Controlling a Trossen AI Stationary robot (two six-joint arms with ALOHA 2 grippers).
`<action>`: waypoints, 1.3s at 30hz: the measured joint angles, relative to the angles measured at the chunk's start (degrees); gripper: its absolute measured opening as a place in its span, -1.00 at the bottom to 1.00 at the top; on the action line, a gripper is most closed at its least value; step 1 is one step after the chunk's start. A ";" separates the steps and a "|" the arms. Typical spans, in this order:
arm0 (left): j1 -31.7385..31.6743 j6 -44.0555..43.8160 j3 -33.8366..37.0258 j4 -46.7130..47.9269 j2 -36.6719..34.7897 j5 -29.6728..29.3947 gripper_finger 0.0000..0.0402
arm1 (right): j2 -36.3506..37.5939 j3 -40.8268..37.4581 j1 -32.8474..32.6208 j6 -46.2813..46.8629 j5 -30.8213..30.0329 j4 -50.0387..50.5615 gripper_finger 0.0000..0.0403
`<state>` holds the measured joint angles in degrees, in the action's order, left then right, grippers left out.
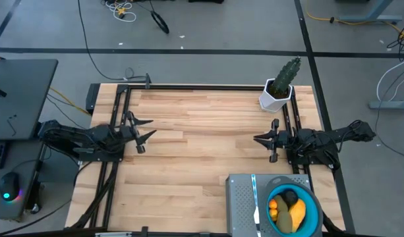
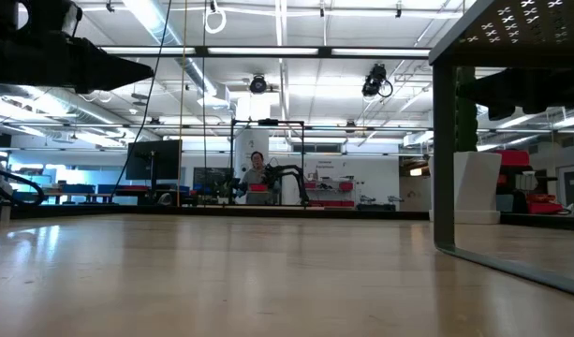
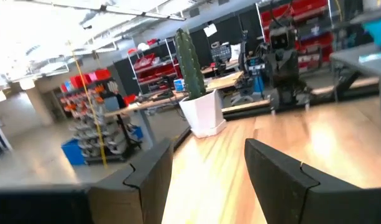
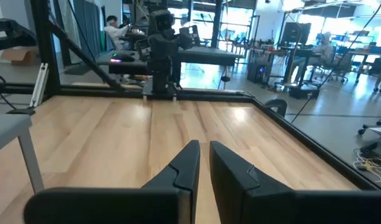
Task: Pick & Place Fruit
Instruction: Return To Home Position
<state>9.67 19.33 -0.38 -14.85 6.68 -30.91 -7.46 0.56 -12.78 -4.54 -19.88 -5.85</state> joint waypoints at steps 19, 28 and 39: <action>0.00 1.05 0.00 0.00 0.01 0.06 0.04 | -0.02 0.00 0.00 0.00 0.07 0.00 -0.76; 0.00 1.05 0.00 0.00 0.01 0.09 0.04 | -0.02 0.00 0.00 0.00 0.07 0.00 -0.76; 0.00 1.05 0.00 0.00 0.01 0.09 0.04 | -0.02 0.00 -0.01 0.00 0.07 0.02 -0.76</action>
